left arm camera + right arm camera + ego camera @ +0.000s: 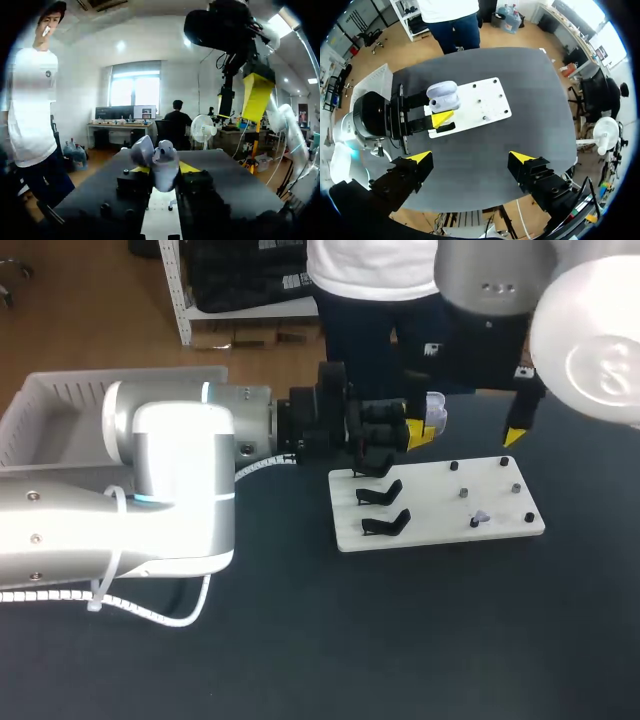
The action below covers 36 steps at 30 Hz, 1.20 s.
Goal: Pick up each earbud case from the left stands, insert the matching earbuds, close the lid, and place the case in the box.
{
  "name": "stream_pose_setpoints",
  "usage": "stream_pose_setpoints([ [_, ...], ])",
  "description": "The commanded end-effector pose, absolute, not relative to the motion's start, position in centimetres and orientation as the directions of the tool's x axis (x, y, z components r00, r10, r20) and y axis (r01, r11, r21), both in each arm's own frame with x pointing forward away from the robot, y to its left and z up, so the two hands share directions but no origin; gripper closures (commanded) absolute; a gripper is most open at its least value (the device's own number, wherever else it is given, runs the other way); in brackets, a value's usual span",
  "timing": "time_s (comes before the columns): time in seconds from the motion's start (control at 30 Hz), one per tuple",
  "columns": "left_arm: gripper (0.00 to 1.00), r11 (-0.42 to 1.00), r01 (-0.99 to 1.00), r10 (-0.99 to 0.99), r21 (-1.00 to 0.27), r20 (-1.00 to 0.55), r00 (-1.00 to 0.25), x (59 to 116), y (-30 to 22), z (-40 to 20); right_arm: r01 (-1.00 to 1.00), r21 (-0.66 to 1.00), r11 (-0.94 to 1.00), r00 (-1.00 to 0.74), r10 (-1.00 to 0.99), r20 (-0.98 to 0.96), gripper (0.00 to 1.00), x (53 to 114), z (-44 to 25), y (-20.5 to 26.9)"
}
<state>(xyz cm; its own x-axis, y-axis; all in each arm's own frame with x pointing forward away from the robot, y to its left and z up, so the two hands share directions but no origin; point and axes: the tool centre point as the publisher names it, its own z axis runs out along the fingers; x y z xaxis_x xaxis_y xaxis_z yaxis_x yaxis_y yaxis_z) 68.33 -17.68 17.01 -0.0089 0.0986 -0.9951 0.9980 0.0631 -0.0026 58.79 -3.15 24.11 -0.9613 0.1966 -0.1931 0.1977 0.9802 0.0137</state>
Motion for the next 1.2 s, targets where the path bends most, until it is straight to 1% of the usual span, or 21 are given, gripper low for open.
stream_pose_setpoints([
  [0.03,1.00,0.070,0.998,0.090,0.003,-0.996,-0.004,68.2,-17.7,16.8,0.190,0.063,0.980,-0.950,0.199,-0.240,0.00,57.9,24.0,-3.9],
  [0.53,1.00,0.070,0.998,0.090,0.003,-0.996,-0.004,68.2,-17.7,16.8,0.190,0.063,0.980,-0.950,0.199,-0.240,0.00,57.9,24.0,-3.9],
  [0.57,1.00,0.070,0.998,0.090,0.003,-0.996,-0.004,68.2,-17.7,16.8,0.183,0.023,0.983,-0.954,0.183,-0.237,0.00,57.9,22.7,-4.2],
  [0.63,1.00,0.070,0.998,0.090,0.003,-0.996,-0.004,68.2,-17.7,16.8,0.194,0.010,0.981,-0.950,0.191,-0.246,0.00,58.0,20.9,-4.9],
  [0.77,1.00,0.070,0.998,0.090,0.003,-0.996,-0.004,68.2,-17.7,16.8,0.210,0.055,0.976,-0.930,0.217,-0.296,0.00,57.6,19.2,-6.5],
  [0.87,1.00,0.070,0.998,0.090,0.003,-0.996,-0.004,68.2,-17.7,16.8,0.177,0.096,0.979,-0.928,0.199,-0.316,0.00,57.0,18.3,-7.1],
  [0.93,1.00,0.070,0.998,0.090,0.003,-0.996,-0.004,68.2,-17.7,16.8,0.172,0.085,0.981,-0.920,0.191,-0.343,0.00,56.8,17.5,-7.3],
  [1.07,1.00,0.070,0.998,0.090,0.003,-0.996,-0.004,68.2,-17.7,16.8,0.181,0.110,0.977,-0.921,0.208,-0.330,0.00,56.7,15.9,-7.9],
  [1.2,1.00,0.070,0.998,0.090,0.003,-0.996,-0.004,68.2,-17.7,16.8,0.144,0.124,0.982,-0.936,0.176,-0.306,0.00,56.7,13.6,-8.3],
])
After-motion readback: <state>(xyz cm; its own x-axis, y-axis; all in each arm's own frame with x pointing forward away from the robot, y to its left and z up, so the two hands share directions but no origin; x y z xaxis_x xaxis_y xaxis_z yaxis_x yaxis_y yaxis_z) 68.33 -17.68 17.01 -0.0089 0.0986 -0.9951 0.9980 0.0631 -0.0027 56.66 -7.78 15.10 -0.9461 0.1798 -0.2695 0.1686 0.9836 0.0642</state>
